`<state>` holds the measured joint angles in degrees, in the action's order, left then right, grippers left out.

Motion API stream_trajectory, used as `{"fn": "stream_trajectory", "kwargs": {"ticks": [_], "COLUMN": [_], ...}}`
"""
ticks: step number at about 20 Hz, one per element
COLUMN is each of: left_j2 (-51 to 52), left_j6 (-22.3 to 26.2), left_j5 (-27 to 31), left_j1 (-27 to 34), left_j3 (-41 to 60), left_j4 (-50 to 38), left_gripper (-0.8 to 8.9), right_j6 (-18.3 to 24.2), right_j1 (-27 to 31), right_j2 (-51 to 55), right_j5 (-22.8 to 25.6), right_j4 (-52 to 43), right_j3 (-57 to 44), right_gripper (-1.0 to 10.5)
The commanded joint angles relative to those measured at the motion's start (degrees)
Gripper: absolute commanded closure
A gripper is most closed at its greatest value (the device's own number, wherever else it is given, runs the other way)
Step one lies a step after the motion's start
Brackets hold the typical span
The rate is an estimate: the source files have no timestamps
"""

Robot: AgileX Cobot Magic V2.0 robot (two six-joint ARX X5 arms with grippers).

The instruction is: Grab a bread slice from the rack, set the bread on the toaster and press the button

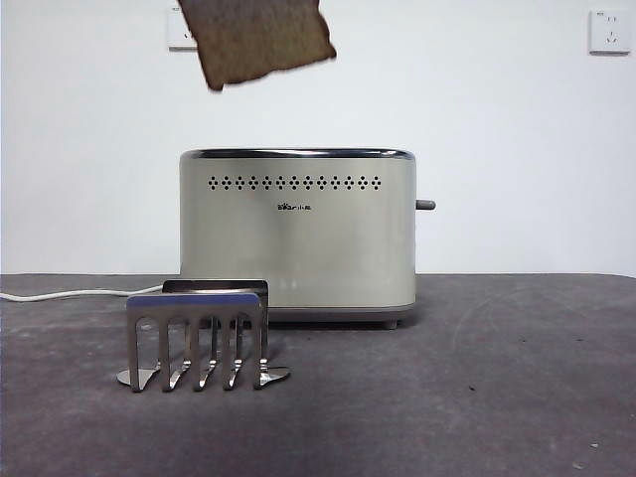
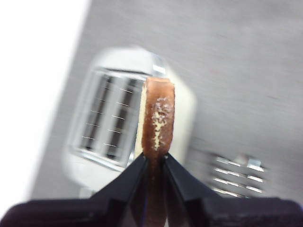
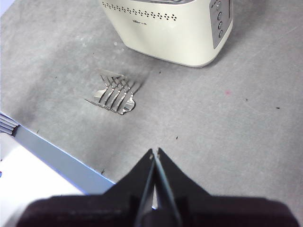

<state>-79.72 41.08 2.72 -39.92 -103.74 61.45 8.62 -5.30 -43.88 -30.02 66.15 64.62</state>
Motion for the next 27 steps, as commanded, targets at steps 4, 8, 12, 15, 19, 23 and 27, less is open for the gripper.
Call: {"fn": "stream_trajectory", "kwargs": {"ticks": [4,8,12,15,19,23,27], "left_j2": [-2.2,-6.8,-10.8,-12.8,-13.9,-15.4,-17.3], "left_j6": [7.1,8.7,9.4,10.2,11.5,11.8,12.8], "left_j5": [2.9,3.3,3.0,2.7,1.3,1.1,-0.1], "left_j1": [1.1,3.4,4.4,4.4,4.4,4.8,4.8], "left_j3": [-1.6,-1.6,-1.6,-1.6,-1.6,-1.6,-1.6], "left_j4": [-4.5,-6.1,-7.8,-9.2,-10.4,-10.4,-10.4], "left_gripper": [8.23,8.23,8.23,8.23,8.23,8.23,8.23], "right_j6": [0.4,0.4,0.4,0.5,0.5,0.5,0.5], "right_j1": [-0.2,-0.2,-0.2,-0.2,-0.6,-0.6,-0.6], "right_j2": [-1.0,-1.4,-1.5,-1.5,-1.5,-1.5,-1.5], "right_j5": [-0.1,-0.1,-0.1,-0.1,-0.1,-0.1,-0.1], "right_j4": [-0.5,-0.5,-0.5,-0.5,-0.5,-0.5,-0.5], "right_j3": [0.1,0.1,0.1,0.1,0.1,0.1,0.0], "right_gripper": [9.6,9.6,9.6,9.6,9.6,9.6,9.6]}}
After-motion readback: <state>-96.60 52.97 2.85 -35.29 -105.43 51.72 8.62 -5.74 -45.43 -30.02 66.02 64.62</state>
